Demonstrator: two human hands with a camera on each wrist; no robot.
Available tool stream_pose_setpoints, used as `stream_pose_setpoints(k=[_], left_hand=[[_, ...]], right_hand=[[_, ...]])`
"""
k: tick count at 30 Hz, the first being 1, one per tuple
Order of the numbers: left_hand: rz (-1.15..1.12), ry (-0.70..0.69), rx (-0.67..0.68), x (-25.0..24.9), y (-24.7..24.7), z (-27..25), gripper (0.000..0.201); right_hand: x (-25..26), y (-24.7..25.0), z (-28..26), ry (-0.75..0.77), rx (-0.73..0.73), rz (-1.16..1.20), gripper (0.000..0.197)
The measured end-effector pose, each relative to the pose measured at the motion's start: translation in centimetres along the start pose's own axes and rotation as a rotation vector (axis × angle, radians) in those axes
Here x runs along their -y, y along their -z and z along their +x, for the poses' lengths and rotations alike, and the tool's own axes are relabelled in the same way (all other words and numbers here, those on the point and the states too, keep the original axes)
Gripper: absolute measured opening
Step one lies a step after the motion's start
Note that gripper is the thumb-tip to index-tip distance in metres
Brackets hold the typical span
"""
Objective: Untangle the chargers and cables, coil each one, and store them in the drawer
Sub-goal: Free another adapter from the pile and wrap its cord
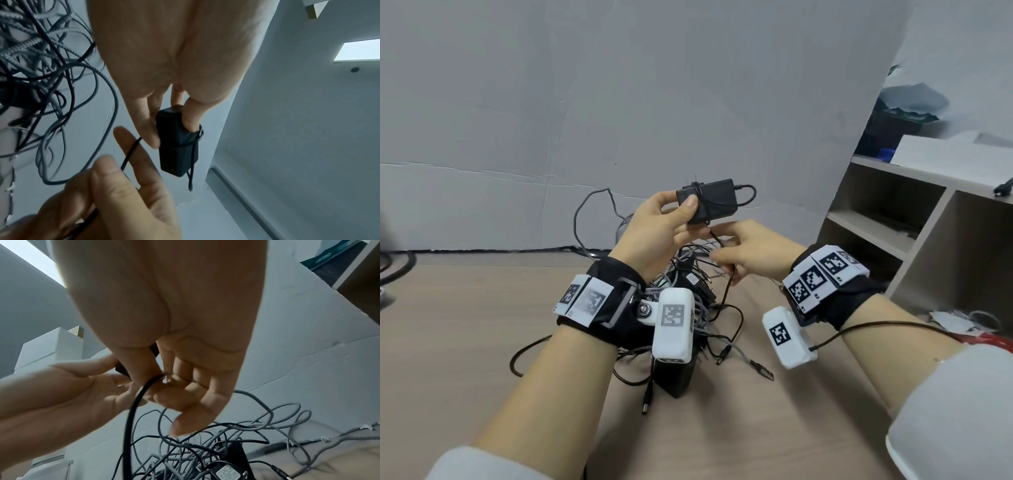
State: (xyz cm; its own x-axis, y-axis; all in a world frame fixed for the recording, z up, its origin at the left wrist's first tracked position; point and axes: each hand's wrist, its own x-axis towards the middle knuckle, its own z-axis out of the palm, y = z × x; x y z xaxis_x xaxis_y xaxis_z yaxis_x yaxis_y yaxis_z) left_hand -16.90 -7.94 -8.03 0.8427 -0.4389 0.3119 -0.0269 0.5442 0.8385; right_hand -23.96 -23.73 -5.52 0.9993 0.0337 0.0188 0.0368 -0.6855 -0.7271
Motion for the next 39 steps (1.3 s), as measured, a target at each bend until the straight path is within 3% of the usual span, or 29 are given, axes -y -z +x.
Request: stream_pose_setpoints(k=[5,8,12,16,19,22,28,33,39], left_hand=[[0.158,-0.079,-0.173,0.7,0.3,0.5,0.031],[0.214,-0.179,-0.293,0.9,0.5,0.7,0.024],[0.211,-0.291,-0.388,1.1,1.5,1.2,0.023],[0.433,-0.374,-0.417,1.6,2.2,1.3,0.025],[0.592,-0.312,-0.325,1.9,2.2,1.2,0.028],[0.702,-0.202,-0.132,1.8,1.8,0.9,0.038],[0.594,-0.072,0.195,1.3,0.0,-0.4,0.029],[0.53,-0.027,0.237,1.5,-0.2,-0.7,0.028],[0.347,0.053,0.288,0.9,-0.2,-1.0,0.023]], right_hand=[[0.2,-0.3,0.0,-0.002,0.112,-0.034,0.049],[-0.2,-0.5,0.0,-0.037,0.125,-0.111,0.043],[-1.0,-0.5,-0.2,-0.061,-0.053,-0.053,0.017],[0.1,0.8,-0.3,0.055,-0.248,-0.027,0.017],[1.5,1.4,-0.7,0.168,-0.212,-0.124,0.018],[2.0,2.0,-0.8,0.225,-0.244,-0.192,0.018],[0.7,4.1,-0.3,0.214,-0.433,-0.128,0.011],[-1.1,4.1,-0.2,0.165,-0.451,-0.022,0.004],[-1.9,3.4,-0.1,0.148,-0.397,0.063,0.013]])
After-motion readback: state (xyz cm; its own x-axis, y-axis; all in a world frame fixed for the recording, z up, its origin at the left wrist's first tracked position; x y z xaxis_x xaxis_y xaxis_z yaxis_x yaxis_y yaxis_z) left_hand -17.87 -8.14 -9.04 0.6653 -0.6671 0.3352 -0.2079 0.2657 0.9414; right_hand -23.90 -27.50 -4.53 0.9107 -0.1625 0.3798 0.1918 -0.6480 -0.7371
